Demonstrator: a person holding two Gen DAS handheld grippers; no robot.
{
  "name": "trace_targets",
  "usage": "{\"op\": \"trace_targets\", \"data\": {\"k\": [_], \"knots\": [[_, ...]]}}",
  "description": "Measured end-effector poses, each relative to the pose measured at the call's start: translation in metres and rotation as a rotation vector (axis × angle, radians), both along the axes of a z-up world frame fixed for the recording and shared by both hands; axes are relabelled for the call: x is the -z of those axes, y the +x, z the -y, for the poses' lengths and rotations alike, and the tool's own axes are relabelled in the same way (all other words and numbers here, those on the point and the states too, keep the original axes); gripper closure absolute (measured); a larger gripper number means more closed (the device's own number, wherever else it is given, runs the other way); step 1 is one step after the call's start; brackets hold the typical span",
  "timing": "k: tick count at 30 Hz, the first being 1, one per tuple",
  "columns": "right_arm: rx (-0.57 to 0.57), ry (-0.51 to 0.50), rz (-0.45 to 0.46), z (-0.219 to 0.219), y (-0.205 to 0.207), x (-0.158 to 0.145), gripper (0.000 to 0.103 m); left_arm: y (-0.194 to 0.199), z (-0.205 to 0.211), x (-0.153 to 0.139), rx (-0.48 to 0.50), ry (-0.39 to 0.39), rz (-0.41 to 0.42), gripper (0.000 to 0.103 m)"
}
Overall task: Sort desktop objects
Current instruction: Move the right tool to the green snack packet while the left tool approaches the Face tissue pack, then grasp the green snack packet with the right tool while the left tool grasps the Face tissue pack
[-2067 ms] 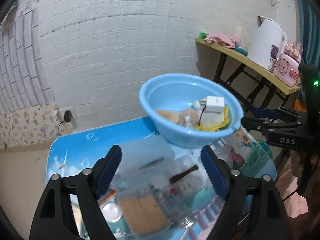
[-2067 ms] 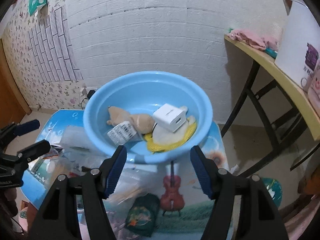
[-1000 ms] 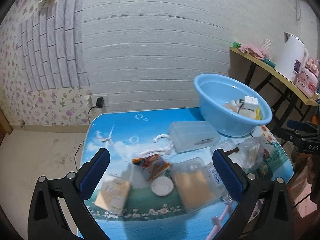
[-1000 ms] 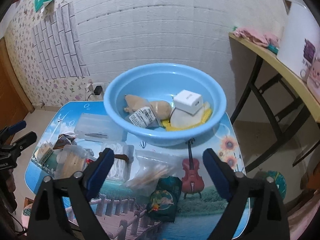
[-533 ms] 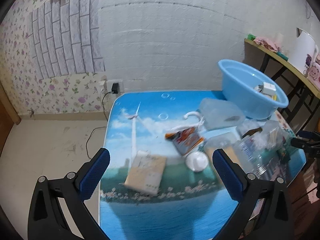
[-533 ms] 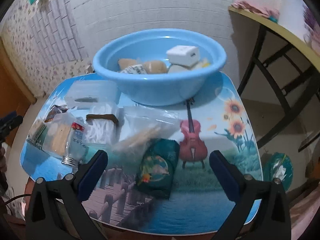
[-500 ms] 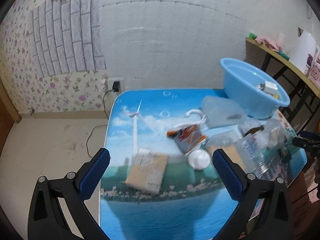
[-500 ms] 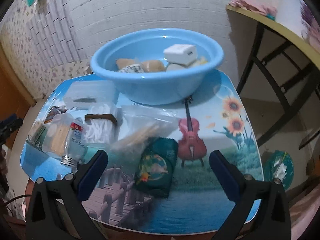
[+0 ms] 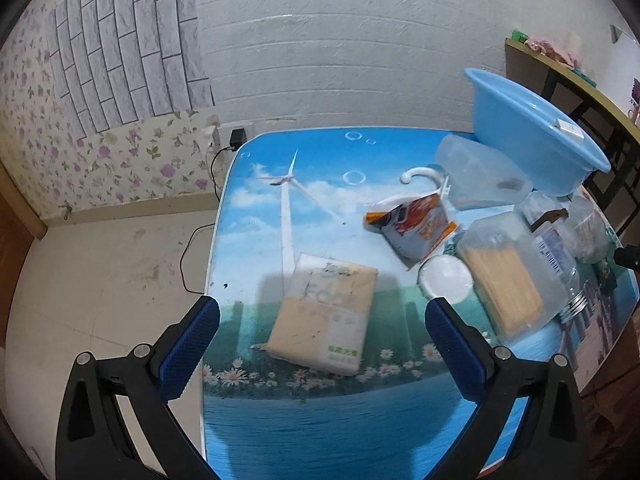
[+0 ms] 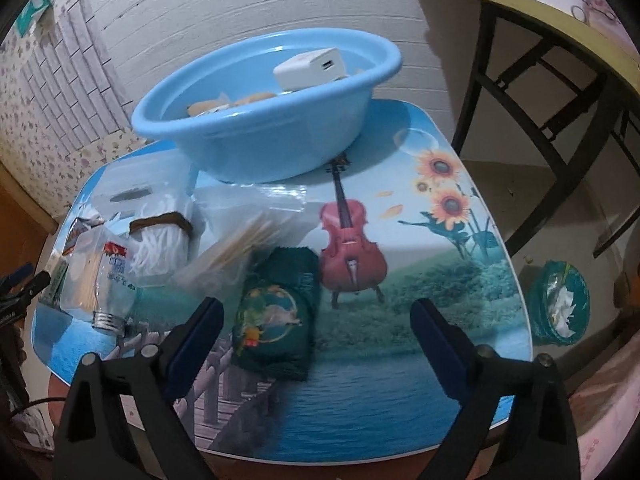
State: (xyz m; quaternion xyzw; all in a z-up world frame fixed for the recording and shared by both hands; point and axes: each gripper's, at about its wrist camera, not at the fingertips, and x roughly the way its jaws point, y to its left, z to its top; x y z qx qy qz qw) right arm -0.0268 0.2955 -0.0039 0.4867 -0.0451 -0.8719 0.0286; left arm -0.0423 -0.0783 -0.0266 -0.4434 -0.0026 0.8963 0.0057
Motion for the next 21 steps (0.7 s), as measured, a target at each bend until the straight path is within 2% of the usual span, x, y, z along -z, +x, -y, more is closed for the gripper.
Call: {"op": "trace_targets", "data": {"k": [2, 10, 17, 21], "knots": [[-0.014, 0.010, 0.008, 0.005, -0.001, 0.001, 0.014, -0.001, 0.003, 0.003, -0.006, -0.008, 0.006, 0.000], [-0.045, 0.034, 0.041, 0.017, -0.004, 0.010, 0.021, 0.000, 0.012, 0.010, -0.033, -0.032, 0.013, 0.000], [-0.052, 0.049, 0.059, 0.021, -0.003, 0.016, 0.035, -0.002, 0.018, 0.015, -0.038, -0.027, 0.011, 0.000], [-0.046, 0.050, 0.070, 0.022, -0.002, 0.019, 0.035, -0.005, 0.016, 0.015, -0.020, -0.020, 0.010, 0.000]]}}
